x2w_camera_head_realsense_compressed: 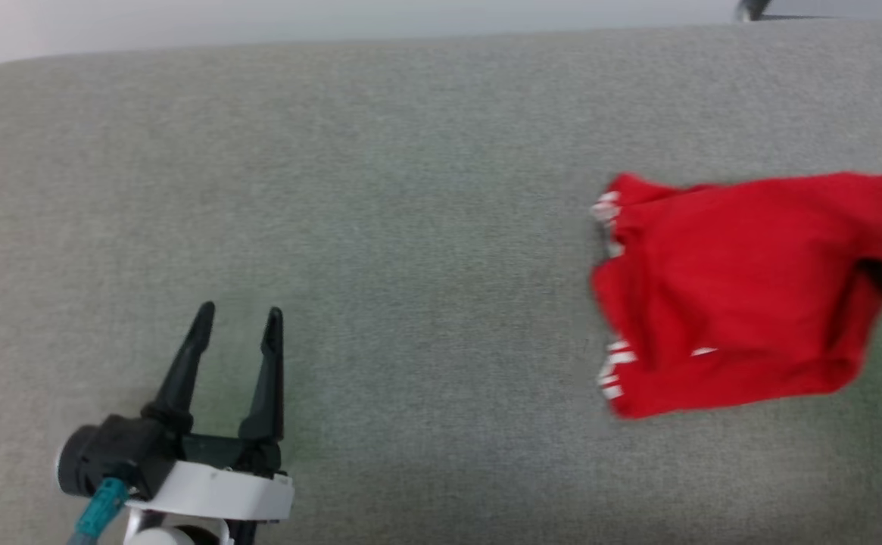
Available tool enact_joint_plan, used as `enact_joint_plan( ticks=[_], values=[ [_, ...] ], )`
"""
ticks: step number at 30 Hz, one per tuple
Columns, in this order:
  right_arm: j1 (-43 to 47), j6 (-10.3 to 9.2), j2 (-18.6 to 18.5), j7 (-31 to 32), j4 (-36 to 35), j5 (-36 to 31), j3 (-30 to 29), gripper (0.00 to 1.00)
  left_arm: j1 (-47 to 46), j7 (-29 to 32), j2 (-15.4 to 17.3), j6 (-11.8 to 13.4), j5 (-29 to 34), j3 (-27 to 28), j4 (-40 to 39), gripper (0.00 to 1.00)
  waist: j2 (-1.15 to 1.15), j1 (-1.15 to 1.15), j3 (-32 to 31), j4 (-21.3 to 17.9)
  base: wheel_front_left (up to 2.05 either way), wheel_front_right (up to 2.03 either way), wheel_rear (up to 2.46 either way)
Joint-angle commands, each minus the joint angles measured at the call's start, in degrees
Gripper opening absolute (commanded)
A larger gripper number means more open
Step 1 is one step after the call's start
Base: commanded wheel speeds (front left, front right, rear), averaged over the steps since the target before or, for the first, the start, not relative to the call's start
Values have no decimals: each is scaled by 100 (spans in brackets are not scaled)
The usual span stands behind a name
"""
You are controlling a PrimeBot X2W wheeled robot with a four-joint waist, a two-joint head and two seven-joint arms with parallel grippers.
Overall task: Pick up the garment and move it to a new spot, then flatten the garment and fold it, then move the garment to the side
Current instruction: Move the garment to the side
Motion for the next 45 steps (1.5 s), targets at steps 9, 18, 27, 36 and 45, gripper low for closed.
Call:
enact_joint_plan(
  ticks=[9,18,27,36,45],
  values=[
    [-276,-10,-663,88,122,-379,-732,0,-127,-8,243,-26,89,-2,-284,100,0,0,205,-192,0,0,0],
    [-779,-10,-1209,-295,985,-831,-1158,0,-155,-7,377,-26,116,-77,-500,100,0,0,426,-109,0,0,0],
    [-1338,-10,-1220,-976,1715,-1219,-1060,0,-250,-7,506,-26,87,-159,-543,100,0,0,755,-152,0,0,0],
    [-1699,-10,-1124,-1343,2300,-1564,-1010,0,-327,-7,607,-26,74,-191,-600,100,0,0,908,-237,0,0,0],
    [-1969,-10,-1167,-1754,2801,-1667,-942,56,-373,-8,637,-25,70,-216,-626,100,0,0,963,-262,0,0,0]
  ],
)
